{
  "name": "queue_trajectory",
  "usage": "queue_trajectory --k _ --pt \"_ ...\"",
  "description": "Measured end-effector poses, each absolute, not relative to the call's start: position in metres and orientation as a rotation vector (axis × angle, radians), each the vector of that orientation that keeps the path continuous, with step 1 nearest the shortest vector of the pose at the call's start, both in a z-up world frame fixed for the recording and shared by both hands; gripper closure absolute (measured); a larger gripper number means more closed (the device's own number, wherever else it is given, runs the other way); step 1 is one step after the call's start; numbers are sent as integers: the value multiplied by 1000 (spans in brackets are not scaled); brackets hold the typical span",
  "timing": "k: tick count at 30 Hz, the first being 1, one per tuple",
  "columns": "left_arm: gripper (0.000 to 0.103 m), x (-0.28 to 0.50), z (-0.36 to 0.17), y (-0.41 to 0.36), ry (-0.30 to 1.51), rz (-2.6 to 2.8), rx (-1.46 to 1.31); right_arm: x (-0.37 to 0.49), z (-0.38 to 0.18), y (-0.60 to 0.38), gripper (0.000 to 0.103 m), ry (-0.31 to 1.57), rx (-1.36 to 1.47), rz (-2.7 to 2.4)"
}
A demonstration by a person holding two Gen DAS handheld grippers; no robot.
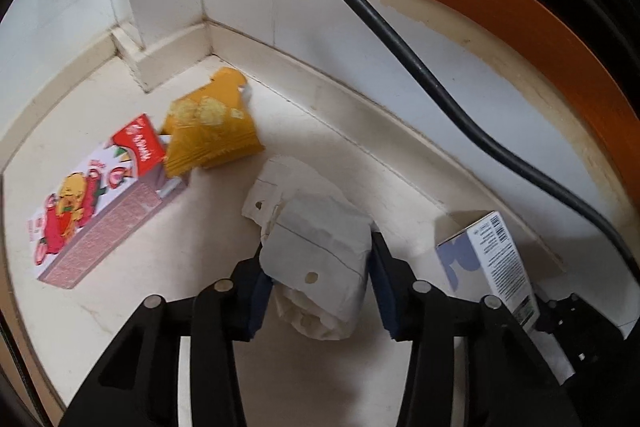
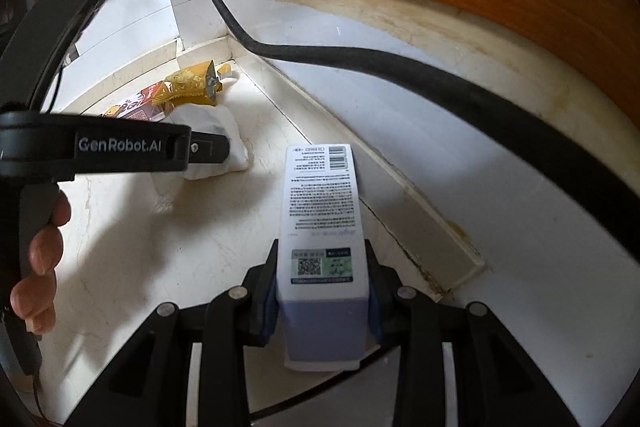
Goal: Collect trash
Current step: 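Carry the tissue and white-and-blue box down to the floor bin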
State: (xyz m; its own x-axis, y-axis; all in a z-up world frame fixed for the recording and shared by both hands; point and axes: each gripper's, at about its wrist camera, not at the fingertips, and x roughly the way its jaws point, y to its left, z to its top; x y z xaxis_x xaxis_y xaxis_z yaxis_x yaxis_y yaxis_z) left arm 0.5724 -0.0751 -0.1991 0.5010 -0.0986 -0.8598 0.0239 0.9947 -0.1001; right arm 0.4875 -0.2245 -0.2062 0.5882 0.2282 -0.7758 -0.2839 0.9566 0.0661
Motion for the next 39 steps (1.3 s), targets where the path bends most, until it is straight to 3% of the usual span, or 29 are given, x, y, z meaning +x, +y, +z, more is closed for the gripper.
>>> queue_trajectory --k 15,28,39 --pt "63 457 -129 -49 999 -107 -71 422 -180 -221 69 933 -17 305" --pt "63 274 -48 -27 964 -220 -18 268 -73 -196 69 834 48 349" --pt "63 125 -3 2 900 -284 22 129 -20 -156 68 764 62 396"
